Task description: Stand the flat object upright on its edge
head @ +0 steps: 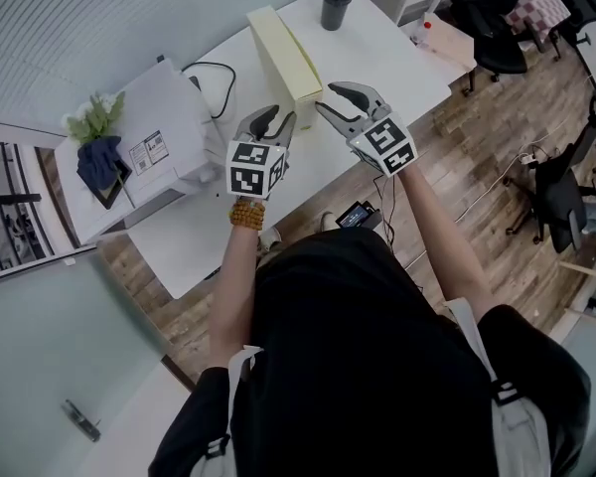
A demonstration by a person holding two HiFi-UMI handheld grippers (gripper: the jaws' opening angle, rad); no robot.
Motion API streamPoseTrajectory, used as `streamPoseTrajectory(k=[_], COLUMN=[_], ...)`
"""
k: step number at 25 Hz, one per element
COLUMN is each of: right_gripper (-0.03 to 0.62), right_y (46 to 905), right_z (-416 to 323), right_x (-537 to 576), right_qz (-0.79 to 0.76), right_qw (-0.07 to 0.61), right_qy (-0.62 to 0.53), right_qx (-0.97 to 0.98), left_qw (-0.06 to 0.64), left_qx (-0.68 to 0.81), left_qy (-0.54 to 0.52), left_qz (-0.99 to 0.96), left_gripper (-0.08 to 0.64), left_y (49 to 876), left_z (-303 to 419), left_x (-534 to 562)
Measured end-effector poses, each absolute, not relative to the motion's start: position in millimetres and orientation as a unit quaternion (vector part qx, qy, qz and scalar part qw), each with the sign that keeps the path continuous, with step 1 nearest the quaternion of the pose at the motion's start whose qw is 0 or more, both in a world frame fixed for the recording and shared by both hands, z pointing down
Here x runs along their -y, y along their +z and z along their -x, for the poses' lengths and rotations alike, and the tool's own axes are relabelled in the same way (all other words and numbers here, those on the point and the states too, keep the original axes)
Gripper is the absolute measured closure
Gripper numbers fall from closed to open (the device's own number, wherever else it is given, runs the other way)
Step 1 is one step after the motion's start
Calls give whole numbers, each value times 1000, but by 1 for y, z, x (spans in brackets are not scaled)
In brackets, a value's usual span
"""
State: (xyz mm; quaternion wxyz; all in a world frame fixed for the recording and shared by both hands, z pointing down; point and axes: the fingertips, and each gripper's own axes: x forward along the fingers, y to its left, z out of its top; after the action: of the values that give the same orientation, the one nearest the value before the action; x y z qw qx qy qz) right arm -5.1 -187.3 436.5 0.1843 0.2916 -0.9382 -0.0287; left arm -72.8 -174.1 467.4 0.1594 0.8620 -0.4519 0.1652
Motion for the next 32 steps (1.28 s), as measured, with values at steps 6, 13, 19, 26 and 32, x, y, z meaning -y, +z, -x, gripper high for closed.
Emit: streamPoseTrajectory(k=[6, 13, 19, 26, 32], right_gripper=[493, 572, 577, 580, 580], right_y=[426, 452, 445, 447, 455], right_z=[-52, -91, -85, -78, -75], right_x=[148, 107, 98, 97, 90], right_qz=[-377, -455, -463, -456, -454], right_qw=[134, 141, 143, 143, 155], right_qy=[-49, -23, -33, -24, -17], right_qx=[915, 879, 874, 878, 877], left_qw=[113, 56, 73, 63, 31], left_qx=[486, 510, 522, 513, 505], left_qy=[78, 72, 88, 103, 91], left_qz=[-863, -856, -845, -850, -858], left_gripper=[480, 526, 531, 535, 537], left_y=[442, 441, 458, 462, 451], left_z=[99, 106, 117, 115, 112], left_x=[131, 86, 74, 61, 54])
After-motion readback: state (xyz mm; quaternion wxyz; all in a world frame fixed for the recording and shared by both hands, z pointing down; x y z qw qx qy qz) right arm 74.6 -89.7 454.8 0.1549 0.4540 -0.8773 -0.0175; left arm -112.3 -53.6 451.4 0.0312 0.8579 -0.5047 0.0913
